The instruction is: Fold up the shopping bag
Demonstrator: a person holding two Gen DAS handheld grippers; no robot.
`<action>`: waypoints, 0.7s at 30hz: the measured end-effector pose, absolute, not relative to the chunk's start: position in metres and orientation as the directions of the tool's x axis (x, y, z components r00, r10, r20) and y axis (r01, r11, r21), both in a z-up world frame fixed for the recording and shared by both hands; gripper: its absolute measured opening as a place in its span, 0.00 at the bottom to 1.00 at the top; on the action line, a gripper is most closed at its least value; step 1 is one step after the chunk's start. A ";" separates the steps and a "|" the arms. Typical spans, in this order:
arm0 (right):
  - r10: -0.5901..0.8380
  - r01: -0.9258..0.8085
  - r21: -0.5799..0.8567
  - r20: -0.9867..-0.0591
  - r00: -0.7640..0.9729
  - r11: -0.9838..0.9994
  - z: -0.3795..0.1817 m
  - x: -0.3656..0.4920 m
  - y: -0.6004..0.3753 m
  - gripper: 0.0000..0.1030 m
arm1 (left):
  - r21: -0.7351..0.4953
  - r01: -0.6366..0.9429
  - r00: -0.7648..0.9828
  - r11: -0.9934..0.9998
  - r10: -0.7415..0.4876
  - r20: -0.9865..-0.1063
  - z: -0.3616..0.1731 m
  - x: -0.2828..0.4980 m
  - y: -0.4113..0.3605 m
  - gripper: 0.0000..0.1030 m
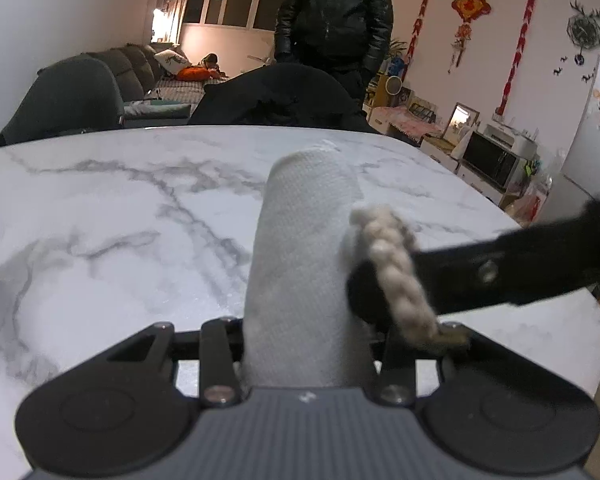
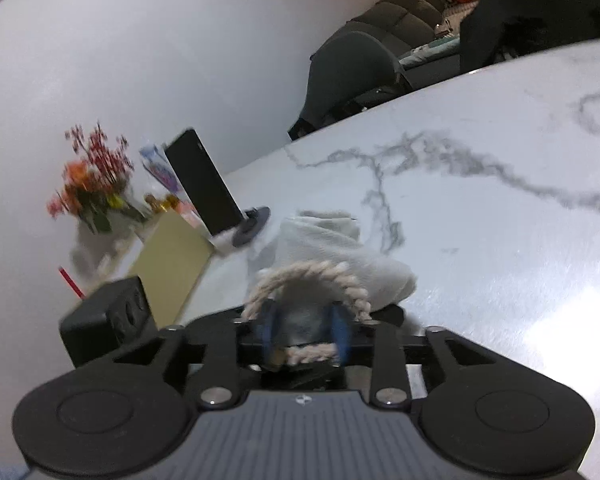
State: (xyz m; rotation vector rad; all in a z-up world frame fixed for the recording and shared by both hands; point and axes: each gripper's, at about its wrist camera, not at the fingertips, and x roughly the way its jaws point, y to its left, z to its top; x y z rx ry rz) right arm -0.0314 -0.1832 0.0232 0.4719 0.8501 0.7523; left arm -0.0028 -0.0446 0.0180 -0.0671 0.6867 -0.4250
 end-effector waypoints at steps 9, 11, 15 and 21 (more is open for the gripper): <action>0.691 -0.308 0.642 -0.513 0.509 0.702 0.013 -0.036 -0.187 0.40 | -0.101 0.347 0.725 0.932 -0.335 -0.602 0.013 -0.056 -0.044 0.36; 0.684 -0.265 0.663 -0.518 0.514 0.700 0.009 -0.034 -0.190 0.42 | -0.059 0.340 0.740 0.938 -0.306 -0.598 0.011 -0.060 -0.047 0.36; 0.675 -0.207 0.687 -0.531 0.512 0.697 0.004 -0.027 -0.190 0.46 | 0.018 0.338 0.763 0.941 -0.263 -0.590 0.007 -0.067 -0.056 0.36; 0.672 -0.175 0.700 -0.537 0.509 0.692 -0.001 -0.019 -0.188 0.50 | 0.094 0.360 0.768 0.928 -0.237 -0.595 0.006 -0.075 -0.073 0.36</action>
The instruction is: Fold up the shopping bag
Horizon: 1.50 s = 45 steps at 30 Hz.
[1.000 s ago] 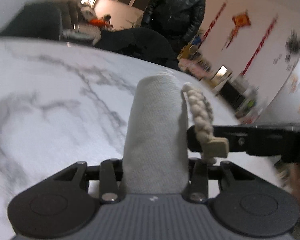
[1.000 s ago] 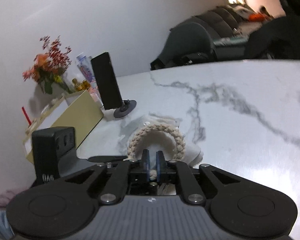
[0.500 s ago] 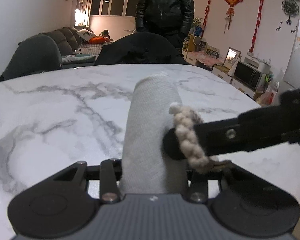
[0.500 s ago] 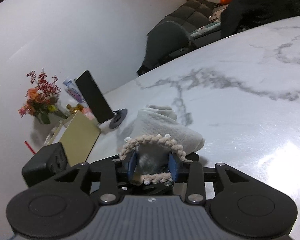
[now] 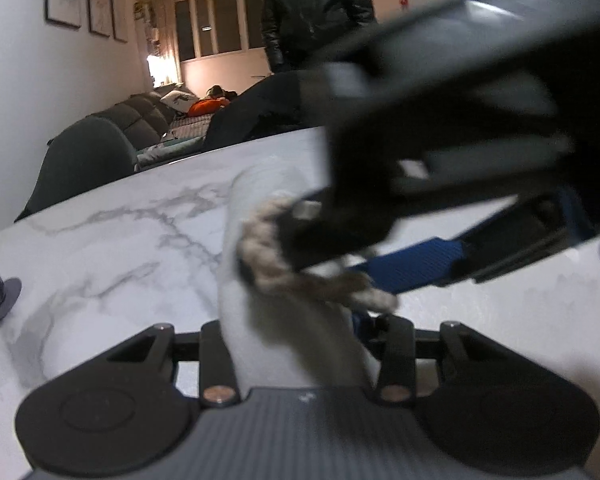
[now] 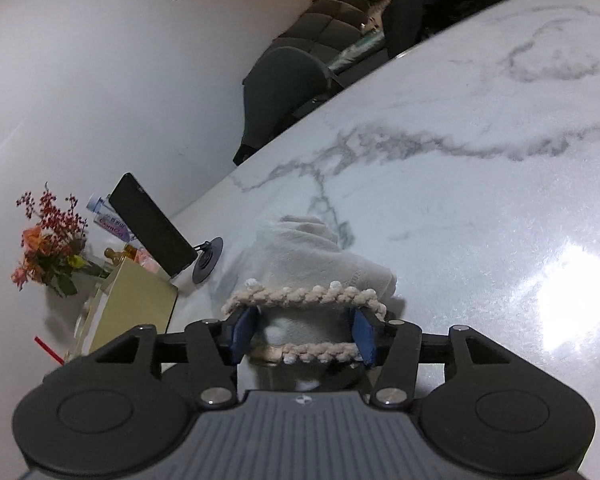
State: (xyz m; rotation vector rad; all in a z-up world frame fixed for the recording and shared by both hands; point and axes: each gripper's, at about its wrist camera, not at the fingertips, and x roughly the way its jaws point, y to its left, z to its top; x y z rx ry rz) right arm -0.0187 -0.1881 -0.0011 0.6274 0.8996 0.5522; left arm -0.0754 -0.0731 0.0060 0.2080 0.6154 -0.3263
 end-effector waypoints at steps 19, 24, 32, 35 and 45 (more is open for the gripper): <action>0.720 -0.183 0.740 -0.515 0.465 0.647 -0.021 -0.001 -0.185 0.60 | 0.256 0.443 0.798 0.859 -0.247 -0.550 0.002 -0.115 -0.099 0.36; 0.740 -0.240 0.752 -0.442 0.508 0.614 -0.026 -0.008 -0.184 0.54 | 0.288 0.424 0.810 0.858 -0.218 -0.545 -0.005 -0.119 -0.101 0.36; 0.697 -0.344 0.662 -0.390 0.602 0.666 -0.006 -0.024 -0.174 0.43 | 0.274 0.492 0.783 0.826 -0.282 -0.554 -0.004 -0.134 -0.092 0.72; 0.660 -0.370 0.601 -0.380 0.648 0.709 0.009 -0.028 -0.178 0.43 | 0.312 0.531 0.783 0.788 -0.316 -0.536 -0.002 -0.150 -0.089 0.84; 0.550 -0.429 0.358 -0.387 0.740 0.829 0.040 -0.060 -0.196 0.43 | 0.188 0.640 0.672 0.745 -0.423 -0.608 0.010 -0.177 -0.034 0.95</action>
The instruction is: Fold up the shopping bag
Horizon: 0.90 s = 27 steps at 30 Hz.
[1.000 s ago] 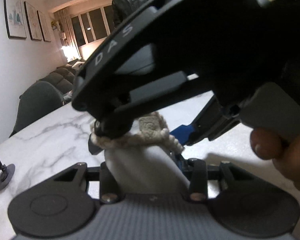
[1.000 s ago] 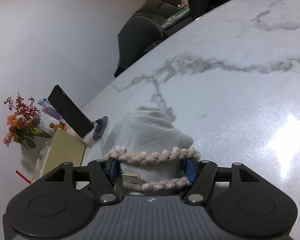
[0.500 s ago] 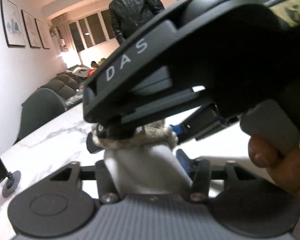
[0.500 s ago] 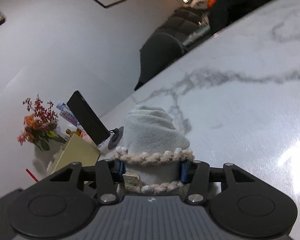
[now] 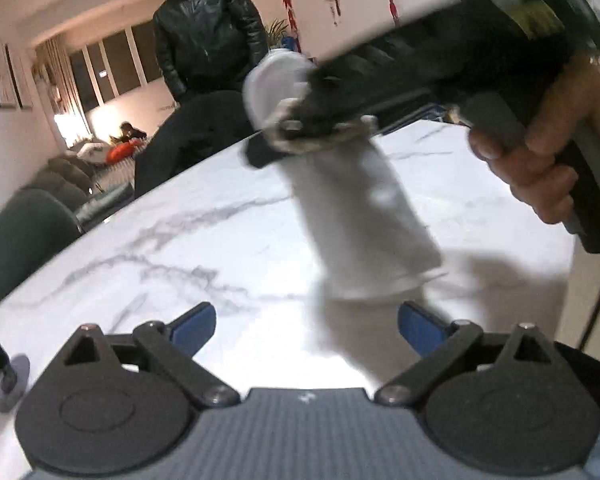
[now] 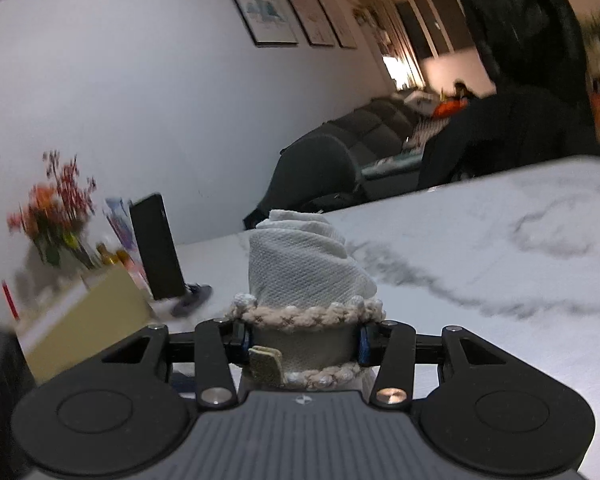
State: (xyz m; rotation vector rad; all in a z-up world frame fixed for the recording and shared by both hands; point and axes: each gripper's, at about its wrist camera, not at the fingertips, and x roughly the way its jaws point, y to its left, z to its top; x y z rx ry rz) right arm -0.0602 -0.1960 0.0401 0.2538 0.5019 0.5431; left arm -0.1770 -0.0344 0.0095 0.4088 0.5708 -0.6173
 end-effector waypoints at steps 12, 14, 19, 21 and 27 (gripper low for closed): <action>0.490 -0.568 -0.034 -0.467 0.736 0.822 0.035 -0.099 -0.133 0.43 | 0.196 0.599 0.740 0.777 -0.443 -0.506 0.118 -0.126 0.003 0.83; 0.497 -0.590 -0.048 -0.488 0.718 0.806 0.029 -0.097 -0.126 0.43 | 0.192 0.617 0.724 0.763 -0.454 -0.519 0.127 -0.126 0.002 0.80; 0.516 -0.642 -0.084 -0.520 0.681 0.762 0.020 -0.088 -0.110 0.43 | 0.167 0.689 0.624 0.706 -0.459 -0.633 0.130 -0.122 -0.006 0.61; 0.519 -0.654 -0.092 -0.529 0.671 0.751 0.018 -0.082 -0.106 0.43 | 0.169 0.693 0.614 0.701 -0.450 -0.649 0.127 -0.112 -0.007 0.57; 0.527 -0.687 -0.100 -0.566 0.634 0.720 0.010 -0.066 -0.097 0.43 | 0.167 0.704 0.606 0.690 -0.461 -0.648 0.134 -0.105 0.000 0.39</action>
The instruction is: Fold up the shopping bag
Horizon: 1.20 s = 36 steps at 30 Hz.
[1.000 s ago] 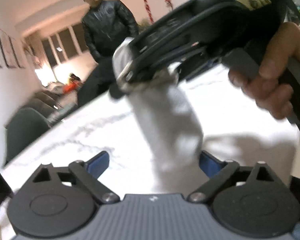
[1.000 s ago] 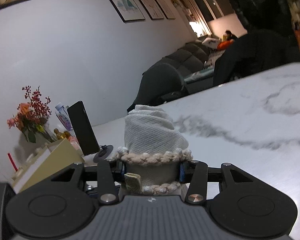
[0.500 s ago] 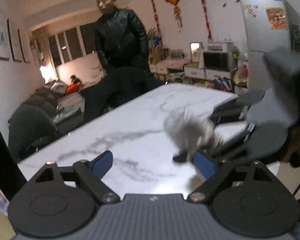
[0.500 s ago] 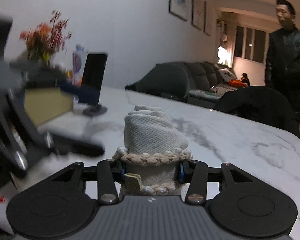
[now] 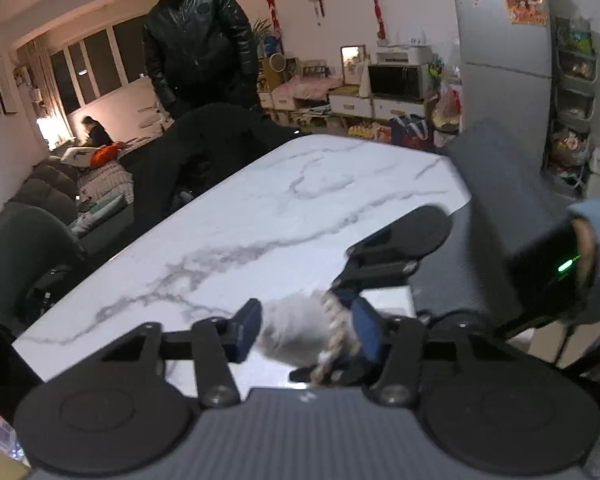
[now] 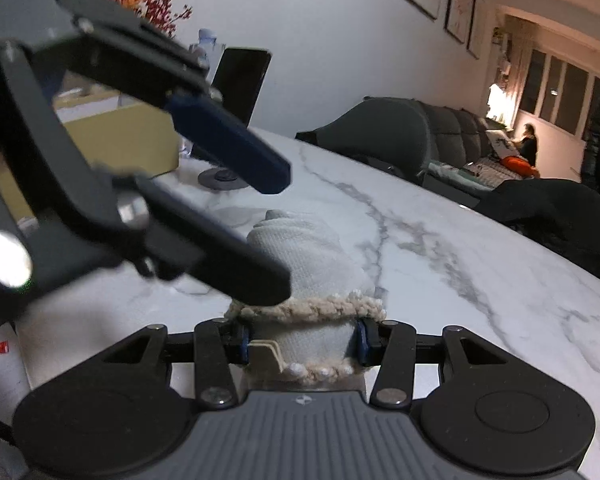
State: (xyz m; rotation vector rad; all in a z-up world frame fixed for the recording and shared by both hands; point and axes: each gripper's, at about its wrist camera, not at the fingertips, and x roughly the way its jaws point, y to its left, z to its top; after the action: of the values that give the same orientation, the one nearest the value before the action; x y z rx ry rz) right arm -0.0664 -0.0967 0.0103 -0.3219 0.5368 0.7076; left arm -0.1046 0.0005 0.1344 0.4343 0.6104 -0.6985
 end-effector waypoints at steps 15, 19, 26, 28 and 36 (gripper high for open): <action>0.509 -0.820 -0.139 -0.723 0.467 0.556 -0.003 -0.028 -0.058 0.44 | -0.053 0.691 0.421 0.721 -0.461 -0.781 0.094 -0.047 0.027 0.32; 0.475 -0.848 -0.214 -0.750 0.460 0.485 -0.009 -0.033 -0.044 0.44 | -0.070 0.663 0.424 0.745 -0.451 -0.786 0.080 -0.046 0.039 0.36; 0.461 -0.850 -0.238 -0.755 0.466 0.470 -0.012 -0.033 -0.042 0.44 | -0.104 0.655 0.421 0.748 -0.476 -0.772 0.079 -0.046 0.052 0.37; 0.462 -0.850 -0.237 -0.755 0.466 0.471 -0.013 -0.032 -0.043 0.44 | -0.111 0.654 0.421 0.748 -0.482 -0.768 0.080 -0.046 0.054 0.37; 0.456 -0.847 -0.249 -0.753 0.474 0.470 -0.013 -0.033 -0.041 0.45 | -0.108 0.639 0.437 0.761 -0.475 -0.763 0.077 -0.044 0.054 0.46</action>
State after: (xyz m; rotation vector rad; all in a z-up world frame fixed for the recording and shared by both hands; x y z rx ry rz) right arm -0.0334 -0.0407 -0.0129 -0.6750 0.6670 0.8749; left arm -0.0443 0.0544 0.0769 0.2088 0.8755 -0.6990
